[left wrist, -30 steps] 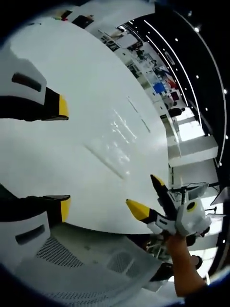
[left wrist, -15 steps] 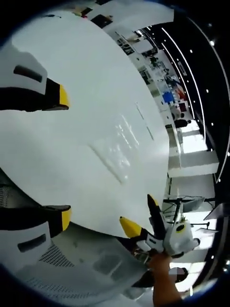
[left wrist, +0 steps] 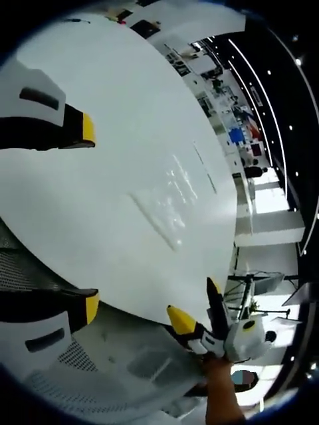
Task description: Open the resealable bag by pulling the two sides of the seal apart until the entire bag opening is separated and visibly accessible.
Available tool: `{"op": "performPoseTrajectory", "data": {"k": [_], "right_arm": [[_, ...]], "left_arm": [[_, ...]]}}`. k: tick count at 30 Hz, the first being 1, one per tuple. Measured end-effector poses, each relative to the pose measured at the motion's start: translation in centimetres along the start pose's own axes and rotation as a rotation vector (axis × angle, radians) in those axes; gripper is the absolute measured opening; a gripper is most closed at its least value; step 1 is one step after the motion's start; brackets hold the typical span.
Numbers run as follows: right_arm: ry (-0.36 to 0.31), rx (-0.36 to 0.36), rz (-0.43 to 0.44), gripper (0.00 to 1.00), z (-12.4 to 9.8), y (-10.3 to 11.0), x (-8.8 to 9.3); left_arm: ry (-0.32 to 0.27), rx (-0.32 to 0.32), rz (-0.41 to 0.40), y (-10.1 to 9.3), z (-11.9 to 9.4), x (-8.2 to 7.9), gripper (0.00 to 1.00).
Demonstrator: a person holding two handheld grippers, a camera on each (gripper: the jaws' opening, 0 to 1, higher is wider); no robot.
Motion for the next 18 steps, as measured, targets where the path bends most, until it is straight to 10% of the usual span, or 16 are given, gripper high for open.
{"op": "performPoseTrajectory", "data": {"k": [18], "right_arm": [[-0.063, 0.058, -0.029, 0.94, 0.2, -0.5, -0.5]], "left_arm": [[-0.085, -0.036, 0.068, -0.5, 0.8, -0.2, 0.88]]}}
Point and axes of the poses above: the point that each gripper's makers call its tool centre point, and the gripper's own axes: z roughly forward along the fingers, y roughly to its left, x roughly out of its underside, the point moved 5 cm from there along -z, roughly backward along the fingers, and after that the axes turned 9 degrees about x, right-handed, at the moved point
